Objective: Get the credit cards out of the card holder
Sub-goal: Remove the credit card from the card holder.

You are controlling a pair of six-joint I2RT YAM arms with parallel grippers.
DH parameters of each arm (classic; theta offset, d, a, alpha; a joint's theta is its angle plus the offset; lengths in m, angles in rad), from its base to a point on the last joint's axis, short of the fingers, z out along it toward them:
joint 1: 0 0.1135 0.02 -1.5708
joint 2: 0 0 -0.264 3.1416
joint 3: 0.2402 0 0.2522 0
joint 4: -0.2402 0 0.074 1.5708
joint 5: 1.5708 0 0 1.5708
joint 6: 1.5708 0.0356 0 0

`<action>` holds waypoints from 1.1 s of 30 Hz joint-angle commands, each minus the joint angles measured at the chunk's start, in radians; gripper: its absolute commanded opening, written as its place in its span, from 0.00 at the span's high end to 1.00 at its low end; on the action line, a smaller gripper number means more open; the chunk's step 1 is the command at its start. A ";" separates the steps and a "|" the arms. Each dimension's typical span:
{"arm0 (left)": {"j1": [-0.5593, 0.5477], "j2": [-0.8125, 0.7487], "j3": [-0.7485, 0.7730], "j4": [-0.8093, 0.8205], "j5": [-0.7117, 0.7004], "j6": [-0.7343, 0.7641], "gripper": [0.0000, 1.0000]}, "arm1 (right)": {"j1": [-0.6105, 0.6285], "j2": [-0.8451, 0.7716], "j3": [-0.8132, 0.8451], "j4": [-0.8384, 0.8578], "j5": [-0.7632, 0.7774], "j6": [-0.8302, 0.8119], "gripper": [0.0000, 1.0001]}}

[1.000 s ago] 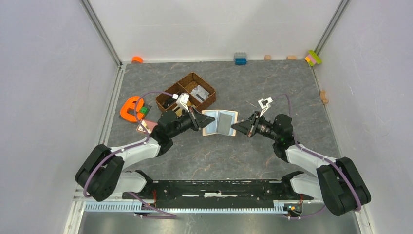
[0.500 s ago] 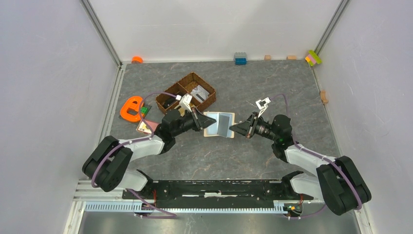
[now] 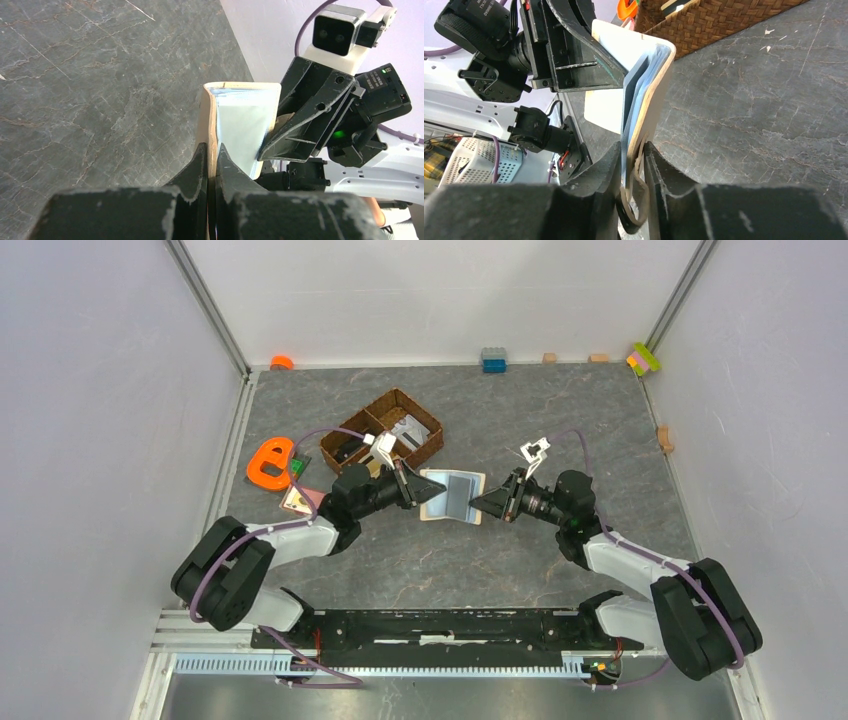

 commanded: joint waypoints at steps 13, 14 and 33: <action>-0.007 0.019 0.051 0.066 0.056 -0.042 0.98 | 0.024 -0.009 0.044 0.019 0.005 -0.028 0.89; -0.008 0.019 0.051 0.068 0.060 -0.041 0.98 | 0.025 -0.008 0.047 0.013 0.006 -0.032 0.88; -0.027 0.088 0.087 0.125 0.129 -0.071 0.98 | 0.028 0.000 0.035 0.052 -0.004 -0.022 0.46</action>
